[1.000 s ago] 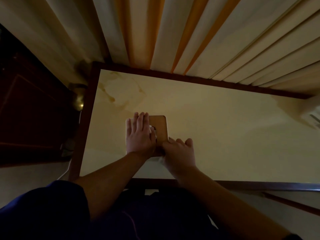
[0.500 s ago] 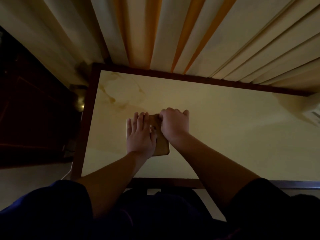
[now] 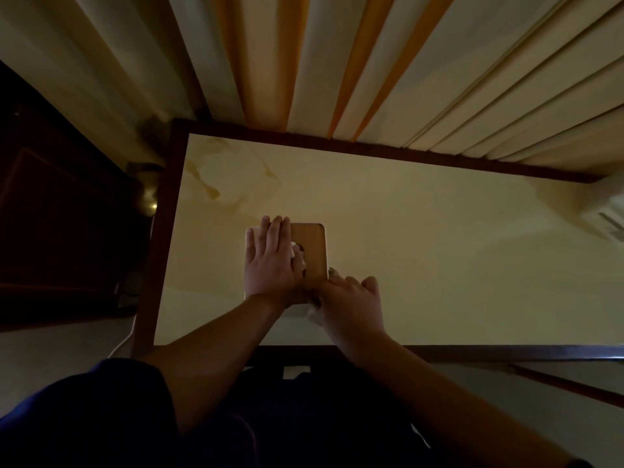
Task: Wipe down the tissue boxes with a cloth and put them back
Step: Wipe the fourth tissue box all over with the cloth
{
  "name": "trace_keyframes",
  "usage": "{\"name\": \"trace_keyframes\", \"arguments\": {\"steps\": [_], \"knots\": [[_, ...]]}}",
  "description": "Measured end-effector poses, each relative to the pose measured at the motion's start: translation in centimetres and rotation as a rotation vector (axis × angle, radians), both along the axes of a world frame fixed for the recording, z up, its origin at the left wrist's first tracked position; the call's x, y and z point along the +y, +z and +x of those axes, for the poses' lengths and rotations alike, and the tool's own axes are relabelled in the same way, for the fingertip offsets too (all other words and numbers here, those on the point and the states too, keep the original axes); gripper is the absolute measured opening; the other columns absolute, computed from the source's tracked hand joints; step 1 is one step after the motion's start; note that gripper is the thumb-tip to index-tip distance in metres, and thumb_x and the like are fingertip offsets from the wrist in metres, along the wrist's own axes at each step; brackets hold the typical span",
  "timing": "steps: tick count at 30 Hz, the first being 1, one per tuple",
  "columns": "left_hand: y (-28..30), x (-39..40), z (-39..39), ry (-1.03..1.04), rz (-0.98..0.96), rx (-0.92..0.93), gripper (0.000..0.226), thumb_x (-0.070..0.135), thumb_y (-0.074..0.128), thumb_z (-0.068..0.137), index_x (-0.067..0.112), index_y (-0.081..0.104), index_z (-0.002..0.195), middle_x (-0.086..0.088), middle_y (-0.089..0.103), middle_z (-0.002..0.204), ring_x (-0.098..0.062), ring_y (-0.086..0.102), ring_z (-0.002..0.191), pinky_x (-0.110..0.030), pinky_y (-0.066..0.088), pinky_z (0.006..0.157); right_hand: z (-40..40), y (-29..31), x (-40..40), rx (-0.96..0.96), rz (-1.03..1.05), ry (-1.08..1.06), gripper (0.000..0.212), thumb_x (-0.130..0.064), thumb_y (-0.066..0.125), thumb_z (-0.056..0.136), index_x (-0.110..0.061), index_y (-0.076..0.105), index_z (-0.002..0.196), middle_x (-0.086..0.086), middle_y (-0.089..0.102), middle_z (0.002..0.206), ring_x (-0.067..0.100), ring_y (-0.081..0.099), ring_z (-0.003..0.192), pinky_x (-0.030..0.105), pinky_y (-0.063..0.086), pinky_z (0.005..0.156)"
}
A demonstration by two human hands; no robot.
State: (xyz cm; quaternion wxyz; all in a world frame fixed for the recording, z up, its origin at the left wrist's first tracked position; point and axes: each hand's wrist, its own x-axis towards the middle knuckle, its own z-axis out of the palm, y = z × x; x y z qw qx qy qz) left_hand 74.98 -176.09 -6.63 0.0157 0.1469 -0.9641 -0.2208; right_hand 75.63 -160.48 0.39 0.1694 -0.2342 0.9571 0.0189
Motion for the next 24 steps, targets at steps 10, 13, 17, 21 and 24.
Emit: {"name": "trace_keyframes", "arguments": {"steps": [10,13,17,21,24], "knots": [[0.2,-0.1,0.1,-0.016,0.030,0.000,0.063,0.037,0.028,0.104,0.007,0.033,0.159,-0.011,0.034,0.164,-0.031,0.017,0.158,-0.053,0.009,0.129,-8.1,1.6,-4.8,0.026,-0.027,-0.102,0.019,-0.019,0.053,0.097,-0.027,0.070,0.099,-0.004,0.063,0.095,0.026,0.063,0.099,0.047,0.033,0.098],[0.4,0.0,0.4,-0.014,0.020,0.016,0.060,0.035,0.031,0.106,0.006,0.034,0.158,-0.011,0.035,0.163,-0.030,0.017,0.157,-0.052,0.011,0.129,-9.6,1.2,-5.5,0.089,-0.042,-0.111,0.023,-0.017,0.052,0.097,-0.027,0.072,0.103,-0.003,0.067,0.098,0.026,0.063,0.100,0.047,0.033,0.096],[0.3,-0.1,0.1,-0.014,0.009,-0.008,0.064,0.037,0.024,0.103,0.007,0.036,0.158,-0.011,0.037,0.162,-0.031,0.020,0.156,-0.052,0.012,0.129,-8.4,0.4,-4.7,0.084,-0.072,-0.109,0.025,-0.024,0.047,0.102,-0.028,0.068,0.115,-0.001,0.066,0.114,0.029,0.062,0.108,0.047,0.033,0.097],[0.2,0.0,0.1,0.001,0.038,-0.008,0.065,0.038,0.020,0.104,0.006,0.035,0.159,-0.012,0.037,0.163,-0.030,0.018,0.158,-0.049,0.007,0.130,-4.8,-0.7,-2.5,0.145,-0.109,-0.061,0.013,-0.031,0.057,0.100,-0.026,0.069,0.103,0.001,0.068,0.111,0.031,0.066,0.097,0.047,0.038,0.088],[0.3,0.0,-0.1,0.000,0.020,-0.004,0.065,0.036,0.026,0.101,0.005,0.038,0.157,-0.012,0.041,0.160,-0.032,0.024,0.156,-0.053,0.014,0.128,-1.2,-1.4,-0.1,0.177,-0.080,0.035,0.019,-0.023,0.074,0.086,-0.027,0.065,0.102,-0.001,0.068,0.114,0.027,0.065,0.097,0.045,0.042,0.084]]}}
